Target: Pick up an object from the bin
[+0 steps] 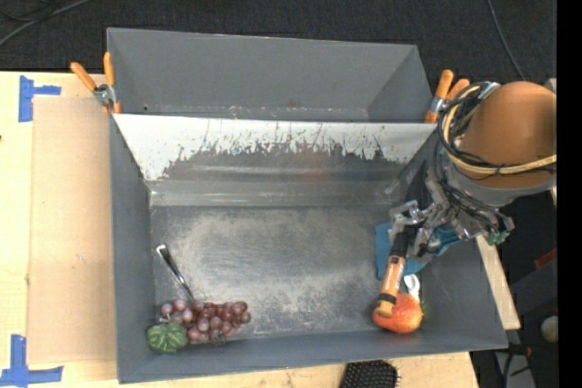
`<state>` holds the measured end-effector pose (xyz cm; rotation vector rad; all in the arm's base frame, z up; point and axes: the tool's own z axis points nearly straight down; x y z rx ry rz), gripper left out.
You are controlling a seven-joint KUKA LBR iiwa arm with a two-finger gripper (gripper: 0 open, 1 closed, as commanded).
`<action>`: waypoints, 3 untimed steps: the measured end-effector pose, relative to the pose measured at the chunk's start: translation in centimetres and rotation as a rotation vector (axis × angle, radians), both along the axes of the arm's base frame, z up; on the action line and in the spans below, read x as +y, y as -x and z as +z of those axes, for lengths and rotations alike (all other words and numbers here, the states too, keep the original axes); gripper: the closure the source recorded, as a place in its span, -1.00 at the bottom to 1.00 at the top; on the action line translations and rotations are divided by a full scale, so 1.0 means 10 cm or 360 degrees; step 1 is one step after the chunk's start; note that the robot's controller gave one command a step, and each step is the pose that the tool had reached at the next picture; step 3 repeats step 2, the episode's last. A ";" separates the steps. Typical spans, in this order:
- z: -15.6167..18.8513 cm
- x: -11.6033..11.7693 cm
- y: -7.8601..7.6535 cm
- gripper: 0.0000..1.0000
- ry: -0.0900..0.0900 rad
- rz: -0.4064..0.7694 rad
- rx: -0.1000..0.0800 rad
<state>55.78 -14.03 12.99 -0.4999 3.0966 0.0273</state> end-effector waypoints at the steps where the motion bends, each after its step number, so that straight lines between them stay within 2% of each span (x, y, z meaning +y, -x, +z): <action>1: 0.13 0.01 0.27 1.00 0.0001 0.0260 -0.0010; 2: 0.96 0.06 0.14 1.00 0.0001 0.0076 -0.0017; 3: 0.96 0.06 0.14 1.00 0.0001 0.0076 -0.0017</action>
Offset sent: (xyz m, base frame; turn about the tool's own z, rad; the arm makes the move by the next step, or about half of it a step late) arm -0.0136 0.0071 0.0960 -0.0498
